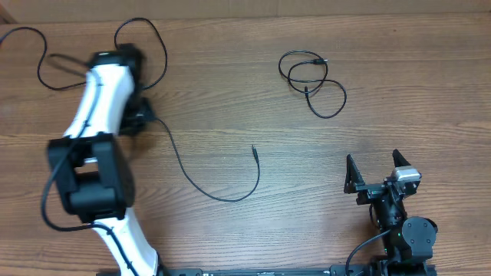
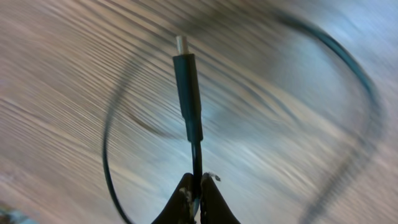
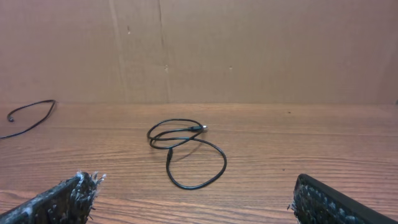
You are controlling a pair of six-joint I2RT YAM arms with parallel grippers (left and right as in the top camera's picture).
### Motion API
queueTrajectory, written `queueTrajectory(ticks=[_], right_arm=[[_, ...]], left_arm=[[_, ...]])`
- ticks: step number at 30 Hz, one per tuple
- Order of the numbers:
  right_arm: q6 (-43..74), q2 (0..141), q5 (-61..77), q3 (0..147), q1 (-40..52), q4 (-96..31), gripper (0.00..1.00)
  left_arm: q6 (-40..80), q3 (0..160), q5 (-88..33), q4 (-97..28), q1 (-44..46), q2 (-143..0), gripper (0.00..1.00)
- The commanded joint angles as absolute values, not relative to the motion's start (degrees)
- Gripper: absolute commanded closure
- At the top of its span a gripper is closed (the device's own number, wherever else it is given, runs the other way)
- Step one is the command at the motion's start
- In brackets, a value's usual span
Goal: Untangle cables
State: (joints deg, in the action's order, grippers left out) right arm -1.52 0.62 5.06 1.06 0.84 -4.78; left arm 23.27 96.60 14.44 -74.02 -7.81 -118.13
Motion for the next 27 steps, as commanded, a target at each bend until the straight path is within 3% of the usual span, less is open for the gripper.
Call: queueTrajectory(ticks=[1, 6, 16, 19, 24, 27], right_arm=[[-1.8, 0.16, 4.54, 0.49, 0.73, -4.54, 0.0], [-1.8, 0.16, 4.54, 0.49, 0.73, -4.54, 0.0], [-1.8, 0.16, 4.54, 0.49, 0.73, -4.54, 0.0], [-1.8, 0.16, 4.54, 0.49, 0.73, -4.54, 0.0], [-1.8, 0.16, 4.54, 0.49, 0.73, -4.54, 0.0], [-1.8, 0.16, 4.54, 0.49, 0.73, -4.54, 0.0]], left_arm=[[18.11, 98.04, 16.53, -70.74, -14.33, -117.95, 0.96], [10.61, 98.04, 17.17, -63.94, -21.8, -117.95, 0.96], [12.45, 104.44, 14.85, -58.83, -32.21, -117.95, 0.96], [12.4, 107.9, 5.58, -60.8, -33.76, -117.95, 0.95], [10.72, 114.26, -20.43, -67.4, -34.11, -117.95, 0.73], [6.04, 114.89, -32.4, -72.03, -32.84, -117.95, 0.69]])
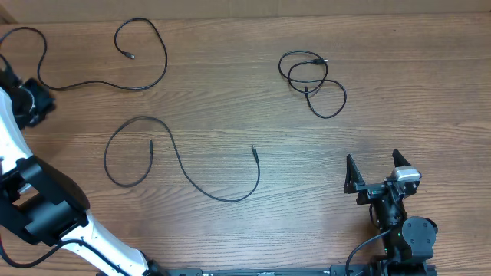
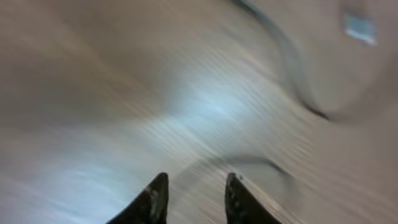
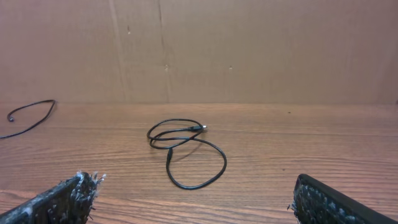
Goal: Untangle cables
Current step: 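Reach the left gripper to the small coiled cable at upper right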
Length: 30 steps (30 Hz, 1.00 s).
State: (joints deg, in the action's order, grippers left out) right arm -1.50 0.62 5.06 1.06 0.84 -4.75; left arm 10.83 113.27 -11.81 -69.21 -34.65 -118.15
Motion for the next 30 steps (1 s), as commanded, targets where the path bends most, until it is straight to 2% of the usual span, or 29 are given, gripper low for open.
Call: queueTrajectory(ticks=[1, 6, 7, 8, 9, 11, 13, 23, 25, 30], right_arm=[[-1.8, 0.16, 4.54, 0.49, 0.73, -4.54, 0.0], [-1.8, 0.16, 4.56, 0.49, 0.73, -4.54, 0.0], [-1.8, 0.16, 4.54, 0.49, 0.73, -4.54, 0.0], [-1.8, 0.16, 4.54, 0.49, 0.73, -4.54, 0.0], [-1.8, 0.16, 4.54, 0.49, 0.73, -4.54, 0.0], [-1.8, 0.16, 4.54, 0.49, 0.73, -4.54, 0.0], [-1.8, 0.16, 4.54, 0.49, 0.73, -4.54, 0.0], [-1.8, 0.16, 4.54, 0.49, 0.73, -4.54, 0.0], [-1.8, 0.16, 4.54, 0.49, 0.73, -4.54, 0.0], [-1.8, 0.16, 4.54, 0.49, 0.73, -4.54, 0.0]], left_arm=[[4.78, 114.8, -33.1, -73.91, -32.03, -117.97, 0.68], [1.83, 113.67, -26.74, -83.18, -25.17, -117.97, 0.65], [1.85, 113.21, -25.45, -85.21, -22.92, -117.97, 0.61], [1.85, 112.77, -24.88, -86.15, -21.47, -117.97, 0.53], [1.85, 112.03, -24.1, -87.42, -19.29, -117.97, 0.36], [1.87, 110.61, -23.31, -89.41, -15.03, -117.97, 0.17], [2.7, 109.06, -23.42, -90.24, -10.96, -117.97, 0.1], [5.13, 106.21, -23.24, -88.07, 13.19, -117.97, 0.08], [7.38, 106.21, -18.96, -86.08, 20.21, -117.97, 0.11], [14.41, 106.1, -10.13, -84.58, 29.95, -118.02, 0.12]])
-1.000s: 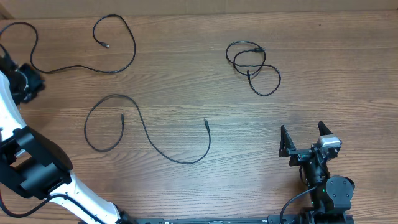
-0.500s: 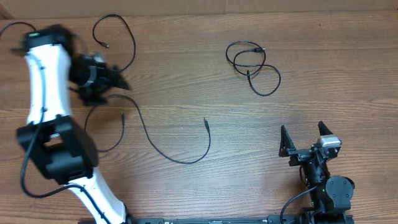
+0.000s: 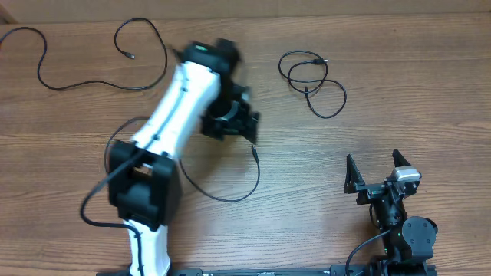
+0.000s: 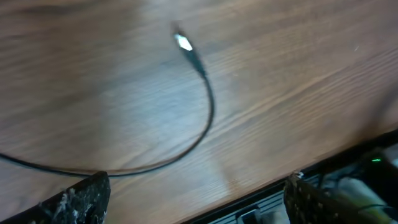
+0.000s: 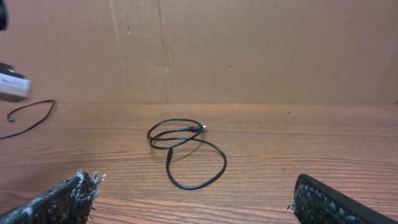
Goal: Untangle cables
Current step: 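Reach the left gripper to the small coiled cable at upper right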
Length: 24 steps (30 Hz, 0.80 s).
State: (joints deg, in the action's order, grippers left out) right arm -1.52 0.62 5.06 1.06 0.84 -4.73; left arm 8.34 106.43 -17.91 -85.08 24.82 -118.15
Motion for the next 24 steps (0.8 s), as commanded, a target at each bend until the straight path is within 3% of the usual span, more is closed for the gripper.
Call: queueTrajectory(ticks=[1, 9, 15, 20, 24], right_arm=[[-1.8, 0.16, 4.54, 0.49, 0.73, -4.54, 0.0], [-1.8, 0.16, 4.56, 0.49, 0.73, -4.54, 0.0], [-1.8, 0.16, 4.54, 0.49, 0.73, -4.54, 0.0], [-1.8, 0.16, 4.54, 0.49, 0.73, -4.54, 0.0], [-1.8, 0.16, 4.54, 0.49, 0.73, -4.54, 0.0]], left_arm=[[15.68, 106.1, -8.97, -84.2, 31.62, -118.06, 0.12], [27.4, 105.34, -2.85, -82.56, 40.16, -119.2, 0.2], [33.06, 99.35, -2.37, -79.15, 42.65, -120.77, 0.21], [31.83, 91.88, -2.59, -72.66, 42.39, -120.77, 0.39], [26.81, 86.63, -3.29, -66.72, 42.3, -120.77, 0.43]])
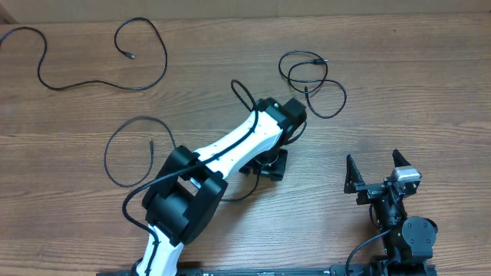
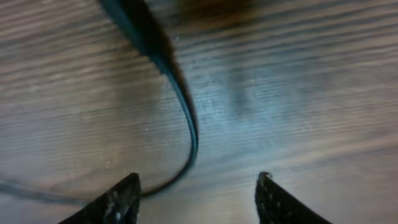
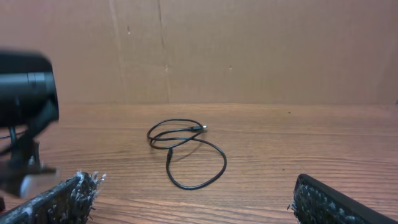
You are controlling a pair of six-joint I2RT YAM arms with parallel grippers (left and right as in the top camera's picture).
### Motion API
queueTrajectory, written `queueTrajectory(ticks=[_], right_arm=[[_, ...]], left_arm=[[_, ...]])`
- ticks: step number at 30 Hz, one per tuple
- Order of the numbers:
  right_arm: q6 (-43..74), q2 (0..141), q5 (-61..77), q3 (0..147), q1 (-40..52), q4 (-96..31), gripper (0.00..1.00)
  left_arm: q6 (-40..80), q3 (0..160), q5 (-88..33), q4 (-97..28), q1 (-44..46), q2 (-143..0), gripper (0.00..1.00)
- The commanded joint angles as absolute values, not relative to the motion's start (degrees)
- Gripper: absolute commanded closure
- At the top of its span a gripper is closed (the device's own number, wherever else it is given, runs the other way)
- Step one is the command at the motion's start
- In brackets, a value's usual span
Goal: Untangle cables
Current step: 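Reach the left gripper to the small coiled cable at upper right, then grasp a cable strand and pull it leftward with the left gripper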
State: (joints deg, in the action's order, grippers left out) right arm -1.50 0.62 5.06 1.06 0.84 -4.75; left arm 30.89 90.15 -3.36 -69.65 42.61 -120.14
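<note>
Three black cables lie on the wooden table. One snakes across the far left (image 1: 100, 83). A second (image 1: 106, 159) loops at mid-left and runs under my left arm; its plug end (image 2: 140, 28) and curve show close up in the left wrist view. My left gripper (image 1: 267, 165) (image 2: 196, 190) is open, low over that end, with the cable (image 2: 189, 124) passing near its left finger. The third cable (image 1: 307, 83) (image 3: 186, 152) lies coiled at the far right. My right gripper (image 1: 376, 170) (image 3: 199, 205) is open and holds nothing, near the front right.
A brown cardboard wall (image 3: 249, 50) stands along the table's far edge. My left arm (image 1: 230, 146) stretches diagonally from the front left to the table's middle and shows as a dark shape (image 3: 25, 93) at the left of the right wrist view.
My left gripper has moved from the table's upper middle down and to the right, and is now low over the middle cable's right end, still open. The right arm has not moved.
My left gripper was shut on a cable just behind its plug at the upper left. Then it was open at the far left edge, the cable lying looped at mid-left. Then it hung open above the cable's other end, and now sits low over it.
</note>
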Motion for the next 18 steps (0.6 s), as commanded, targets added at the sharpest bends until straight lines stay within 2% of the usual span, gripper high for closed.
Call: queueTrajectory(ticks=[1, 7, 10, 13, 14, 16, 18], right_arm=[[-1.8, 0.16, 4.54, 0.49, 0.73, -4.54, 0.0], [-1.8, 0.16, 4.56, 0.49, 0.73, -4.54, 0.0], [-1.8, 0.16, 4.56, 0.49, 0.73, -4.54, 0.0], [-1.8, 0.16, 4.54, 0.49, 0.73, -4.54, 0.0], [-1.8, 0.16, 4.54, 0.49, 0.73, -4.54, 0.0], [-1.8, 0.16, 4.54, 0.49, 0.73, -4.54, 0.0], [-1.8, 0.16, 4.54, 0.49, 0.73, -4.54, 0.0]], left_arm=[[26.15, 85.86, -3.29, -65.82, 42.3, -120.77, 0.43], [24.32, 81.89, -3.18, -59.86, 42.28, -120.77, 0.48], [24.18, 79.61, -0.97, -56.97, 42.28, -120.77, 0.62], [24.18, 76.88, 0.69, -54.85, 42.11, -120.77, 0.65], [24.18, 76.14, 0.69, -54.43, 41.98, -120.77, 0.69], [24.21, 74.56, 0.64, -53.41, 41.39, -120.77, 0.83], [24.21, 73.03, 0.67, -52.45, 40.29, -120.77, 0.93]])
